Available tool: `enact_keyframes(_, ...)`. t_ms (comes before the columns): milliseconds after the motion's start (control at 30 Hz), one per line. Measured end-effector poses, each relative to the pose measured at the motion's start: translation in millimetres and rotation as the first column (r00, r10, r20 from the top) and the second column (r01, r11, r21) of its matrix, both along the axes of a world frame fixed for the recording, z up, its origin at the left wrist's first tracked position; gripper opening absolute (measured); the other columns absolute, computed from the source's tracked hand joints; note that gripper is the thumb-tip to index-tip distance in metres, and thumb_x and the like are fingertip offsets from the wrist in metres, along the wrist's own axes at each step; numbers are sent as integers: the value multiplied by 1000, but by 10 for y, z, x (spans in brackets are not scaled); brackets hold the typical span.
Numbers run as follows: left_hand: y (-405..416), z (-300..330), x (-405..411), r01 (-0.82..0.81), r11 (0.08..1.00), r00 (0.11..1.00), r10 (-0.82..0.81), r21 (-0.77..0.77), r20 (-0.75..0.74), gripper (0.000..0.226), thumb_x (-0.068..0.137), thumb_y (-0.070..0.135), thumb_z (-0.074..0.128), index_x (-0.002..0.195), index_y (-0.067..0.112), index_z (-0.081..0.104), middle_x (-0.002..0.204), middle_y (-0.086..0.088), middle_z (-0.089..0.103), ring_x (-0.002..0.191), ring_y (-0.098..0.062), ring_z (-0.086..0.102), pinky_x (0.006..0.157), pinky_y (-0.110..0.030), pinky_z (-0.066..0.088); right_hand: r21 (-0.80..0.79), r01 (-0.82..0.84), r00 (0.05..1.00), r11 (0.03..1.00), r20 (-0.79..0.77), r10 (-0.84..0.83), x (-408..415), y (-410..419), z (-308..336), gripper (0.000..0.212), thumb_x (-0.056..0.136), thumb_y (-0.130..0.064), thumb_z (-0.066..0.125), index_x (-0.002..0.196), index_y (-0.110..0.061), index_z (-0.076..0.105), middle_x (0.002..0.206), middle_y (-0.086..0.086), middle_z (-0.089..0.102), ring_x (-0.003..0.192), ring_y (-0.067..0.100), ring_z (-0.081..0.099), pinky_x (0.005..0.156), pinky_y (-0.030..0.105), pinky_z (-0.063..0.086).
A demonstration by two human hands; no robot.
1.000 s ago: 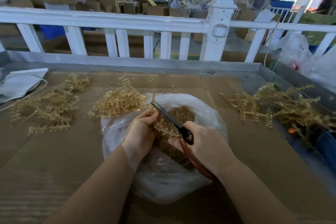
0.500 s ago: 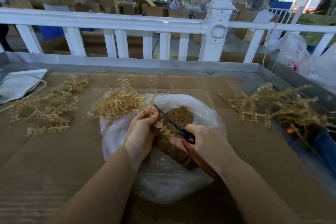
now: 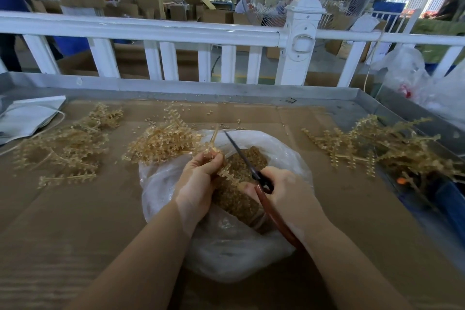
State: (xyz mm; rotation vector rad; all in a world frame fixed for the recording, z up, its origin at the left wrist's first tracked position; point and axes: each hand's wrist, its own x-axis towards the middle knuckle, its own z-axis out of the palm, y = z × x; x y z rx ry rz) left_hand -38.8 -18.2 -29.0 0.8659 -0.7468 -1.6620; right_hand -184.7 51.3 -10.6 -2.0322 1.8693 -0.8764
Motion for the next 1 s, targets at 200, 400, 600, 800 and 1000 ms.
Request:
enact_keyframes(200, -3, 24, -14, -30, 999, 995, 34, 40, -93, 22, 91, -1, 35, 90, 5, 56, 80, -9, 57, 74, -21, 54, 74, -30, 41, -58, 141, 969, 988, 213, -125, -1, -29, 52, 10, 86, -32, 68, 90, -26, 61, 74, -16, 57, 73, 2, 57, 60, 7, 41)
enact_keyframes(400, 33, 46, 7, -3, 1000, 998, 3, 5, -66, 33, 82, -13, 28, 92, 0, 57, 84, -12, 58, 75, -21, 57, 82, -31, 44, -141, 238, 953, 961, 225, -203, -17, -56, 28, 20, 89, -25, 67, 104, -12, 65, 73, -25, 43, 66, -11, 45, 61, -5, 34)
enact_keyframes(600, -18, -28, -22, -40, 999, 999, 40, -14, 15, 36, 91, -18, 32, 94, 5, 60, 86, -8, 58, 76, -15, 58, 65, -17, 54, -147, 251, 953, 957, 210, -217, 2, -50, 15, 22, 89, -27, 67, 108, -16, 64, 76, -28, 41, 70, -4, 48, 62, 1, 38)
enact_keyframes(800, -35, -50, -17, -124, 992, 992, 124, -7, 15, 22, 88, -13, 50, 102, 0, 62, 95, -13, 64, 77, -17, 67, 66, -19, 57, -206, 218, 968, 954, 169, -184, 78, -17, -20, 18, 85, -32, 70, 100, -25, 63, 76, -24, 49, 81, -2, 56, 69, 7, 40)
enact_keyframes(1000, 18, -32, -41, -134, 989, 990, 136, -64, 27, 14, 86, -9, 56, 85, 4, 62, 77, -8, 64, 68, -14, 67, 65, -21, 57, -148, 184, 983, 972, 38, -180, 141, -29, -181, 31, 87, -53, 57, 104, -27, 56, 93, -7, 62, 89, 11, 58, 80, 25, 47)
